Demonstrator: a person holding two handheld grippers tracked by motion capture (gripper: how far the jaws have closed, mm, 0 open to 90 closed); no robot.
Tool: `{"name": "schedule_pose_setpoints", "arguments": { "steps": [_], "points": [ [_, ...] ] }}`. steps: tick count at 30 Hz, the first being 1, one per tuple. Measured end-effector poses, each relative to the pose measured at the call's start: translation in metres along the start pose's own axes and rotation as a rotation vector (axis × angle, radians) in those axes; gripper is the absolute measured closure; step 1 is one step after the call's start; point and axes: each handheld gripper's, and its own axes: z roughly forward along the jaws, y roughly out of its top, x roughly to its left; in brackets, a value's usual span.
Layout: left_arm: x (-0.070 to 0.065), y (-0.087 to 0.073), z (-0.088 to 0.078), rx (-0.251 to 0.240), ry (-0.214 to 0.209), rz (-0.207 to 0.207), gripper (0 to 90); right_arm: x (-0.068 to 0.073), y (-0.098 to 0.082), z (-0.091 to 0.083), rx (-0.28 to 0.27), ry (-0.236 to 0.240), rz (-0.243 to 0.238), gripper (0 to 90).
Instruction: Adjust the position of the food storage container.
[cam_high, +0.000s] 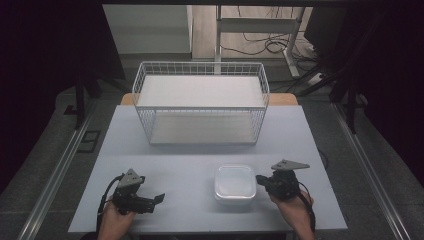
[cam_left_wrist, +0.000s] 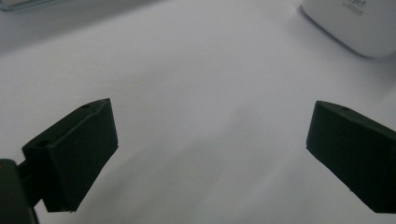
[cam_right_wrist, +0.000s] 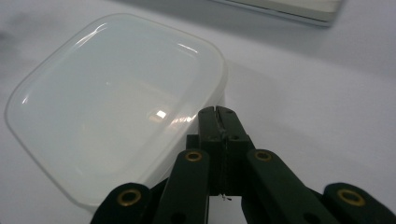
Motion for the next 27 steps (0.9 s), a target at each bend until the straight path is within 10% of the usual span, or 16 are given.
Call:
{"name": "schedule_pose_setpoints", "arguments": {
  "steps": [12,19,27],
  "points": [
    [-0.001,0.001,0.000,0.012,-0.005,0.003,2.4,0.042,0.009,0.027,0.006,0.103,-0.055,89.5],
    [-0.003,0.001,0.001,0.020,-0.015,0.010,3.1,0.050,0.013,0.034,0.006,0.082,-0.096,89.1],
    [-0.008,0.003,0.002,0.026,-0.039,0.027,4.2,0.033,0.007,0.014,-0.069,0.040,-0.151,57.2]
  ]
}}
